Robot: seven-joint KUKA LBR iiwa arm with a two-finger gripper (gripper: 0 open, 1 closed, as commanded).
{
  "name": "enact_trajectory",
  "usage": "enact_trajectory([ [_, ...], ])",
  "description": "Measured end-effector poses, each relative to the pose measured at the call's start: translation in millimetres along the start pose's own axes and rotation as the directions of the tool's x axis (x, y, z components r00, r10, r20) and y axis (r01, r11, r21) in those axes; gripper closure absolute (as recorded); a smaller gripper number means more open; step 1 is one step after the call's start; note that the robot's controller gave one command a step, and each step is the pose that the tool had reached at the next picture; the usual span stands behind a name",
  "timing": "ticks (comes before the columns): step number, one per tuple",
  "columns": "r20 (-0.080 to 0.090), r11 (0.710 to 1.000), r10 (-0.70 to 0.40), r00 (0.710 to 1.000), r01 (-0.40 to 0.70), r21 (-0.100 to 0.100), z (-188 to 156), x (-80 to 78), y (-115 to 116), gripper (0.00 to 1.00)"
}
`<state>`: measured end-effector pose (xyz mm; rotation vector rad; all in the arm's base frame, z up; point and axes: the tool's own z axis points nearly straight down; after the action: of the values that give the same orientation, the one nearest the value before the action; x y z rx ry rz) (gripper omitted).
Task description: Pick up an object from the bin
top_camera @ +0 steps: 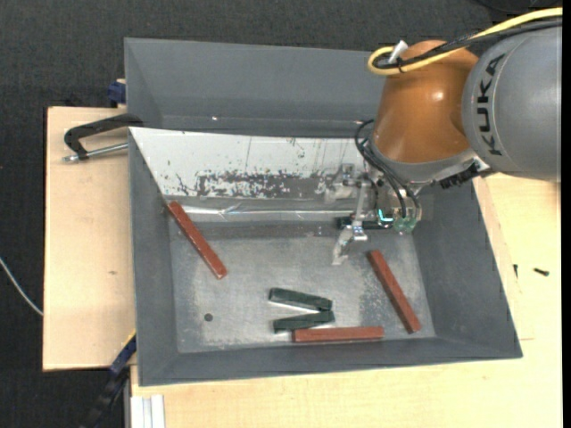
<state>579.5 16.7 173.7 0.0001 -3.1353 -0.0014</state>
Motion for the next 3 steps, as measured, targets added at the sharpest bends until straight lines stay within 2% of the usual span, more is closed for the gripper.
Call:
enact_trajectory([
  [1,0.008,1.0,0.001,1.0,-0.001,0.0,-4,-1.8,0,0.0],
  [2,0.01,0.993,0.116,0.993,-0.116,-0.002,52,25.1,32,0.0],
  [3,0.003,0.999,0.054,0.999,-0.054,0.0,49,51.5,53,0.0],
])
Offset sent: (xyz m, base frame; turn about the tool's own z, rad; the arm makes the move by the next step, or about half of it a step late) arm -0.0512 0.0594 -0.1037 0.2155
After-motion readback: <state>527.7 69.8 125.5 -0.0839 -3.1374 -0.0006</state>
